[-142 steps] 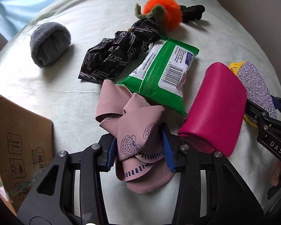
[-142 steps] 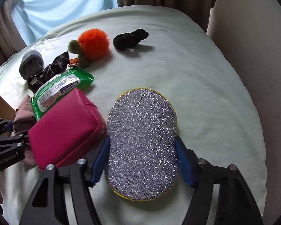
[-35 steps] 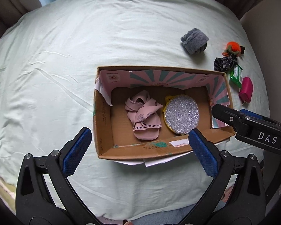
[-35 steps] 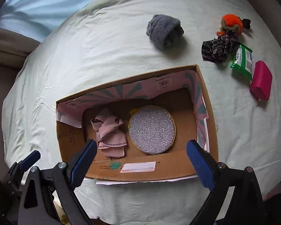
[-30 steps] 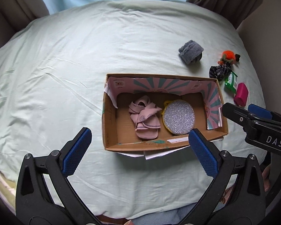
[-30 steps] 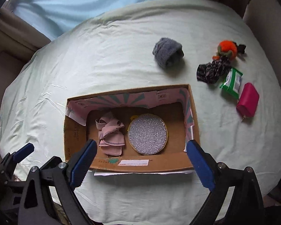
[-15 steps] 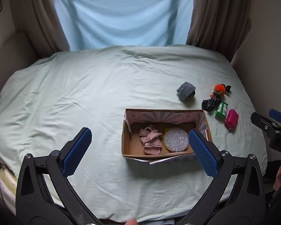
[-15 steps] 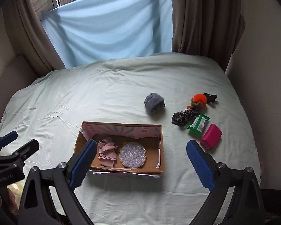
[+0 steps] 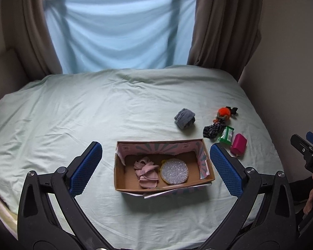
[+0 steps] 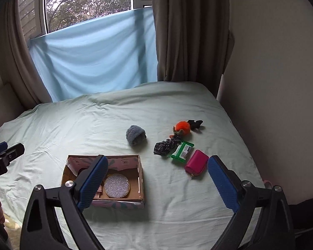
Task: Organize soft objects
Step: 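Withdraw both tools from the box toward the remaining items, then grasp the black scarf with left tool while right tool grasps the pink pouch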
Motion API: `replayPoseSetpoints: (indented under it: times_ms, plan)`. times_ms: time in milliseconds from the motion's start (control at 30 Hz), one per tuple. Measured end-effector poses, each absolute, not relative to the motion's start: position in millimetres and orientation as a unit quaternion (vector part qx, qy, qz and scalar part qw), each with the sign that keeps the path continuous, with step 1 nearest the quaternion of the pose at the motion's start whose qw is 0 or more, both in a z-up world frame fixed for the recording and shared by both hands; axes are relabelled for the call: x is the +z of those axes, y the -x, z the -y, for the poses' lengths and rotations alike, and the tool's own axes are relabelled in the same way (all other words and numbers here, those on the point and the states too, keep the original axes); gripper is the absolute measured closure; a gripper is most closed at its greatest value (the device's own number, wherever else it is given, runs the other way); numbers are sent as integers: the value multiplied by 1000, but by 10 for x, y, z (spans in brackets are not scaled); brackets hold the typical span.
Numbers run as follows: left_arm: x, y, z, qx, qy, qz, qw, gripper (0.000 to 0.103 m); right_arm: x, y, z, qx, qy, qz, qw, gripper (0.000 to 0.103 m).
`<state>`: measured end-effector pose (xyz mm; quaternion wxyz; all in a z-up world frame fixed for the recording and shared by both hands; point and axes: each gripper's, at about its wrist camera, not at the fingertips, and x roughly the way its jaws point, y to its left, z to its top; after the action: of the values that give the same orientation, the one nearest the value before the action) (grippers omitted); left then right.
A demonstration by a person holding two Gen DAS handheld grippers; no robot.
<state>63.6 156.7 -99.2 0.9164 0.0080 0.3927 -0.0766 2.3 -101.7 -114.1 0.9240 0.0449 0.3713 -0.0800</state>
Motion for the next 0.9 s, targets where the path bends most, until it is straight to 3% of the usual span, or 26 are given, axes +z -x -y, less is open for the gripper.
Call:
replayPoseSetpoints:
  times_ms: [500,900]
  plan:
    - [-1205,-1612,-63,-138,-67,-398,904,0,-1440,-600,2194,-108,-104,-381,912,8]
    - [-2282,-2917,1123,-226,-136,-477,839,0,-2289,-1423,2829,-167,-166,-434,869,8]
